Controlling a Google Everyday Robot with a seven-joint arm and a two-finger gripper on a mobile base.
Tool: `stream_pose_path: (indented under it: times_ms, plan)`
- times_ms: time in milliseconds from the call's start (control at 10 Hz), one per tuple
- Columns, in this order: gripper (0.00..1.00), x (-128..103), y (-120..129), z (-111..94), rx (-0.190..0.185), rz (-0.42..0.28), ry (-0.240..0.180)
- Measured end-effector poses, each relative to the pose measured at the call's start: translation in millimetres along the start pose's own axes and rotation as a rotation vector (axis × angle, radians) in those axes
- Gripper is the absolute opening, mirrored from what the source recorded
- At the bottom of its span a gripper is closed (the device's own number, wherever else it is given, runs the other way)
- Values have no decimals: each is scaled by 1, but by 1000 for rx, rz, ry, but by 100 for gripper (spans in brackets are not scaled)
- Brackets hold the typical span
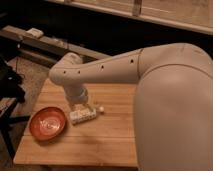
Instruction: Place the bottle in the ceramic bowl
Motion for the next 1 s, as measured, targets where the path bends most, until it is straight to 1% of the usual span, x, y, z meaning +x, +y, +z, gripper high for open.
stream_pose_path:
  times_ms: [100, 200, 300, 400, 500, 600, 700, 800, 900, 1000]
  plan:
    - [65, -2, -4, 0, 6, 43, -3]
    - [65, -1, -1, 0, 2, 49, -3]
    - [65, -1, -9, 1, -24, -128, 10]
    - [65, -3, -11, 2, -2, -239, 0]
    - [65, -8, -10, 5, 11, -92, -22]
    - [65, -8, -8, 5, 10, -8, -24]
    - [65, -9, -11, 5, 13, 42, -23]
    - [65, -9, -11, 5, 12, 70, -25]
    - [65, -5, -10, 3, 1, -49, -11]
    - [65, -8, -13, 5, 15, -70, -17]
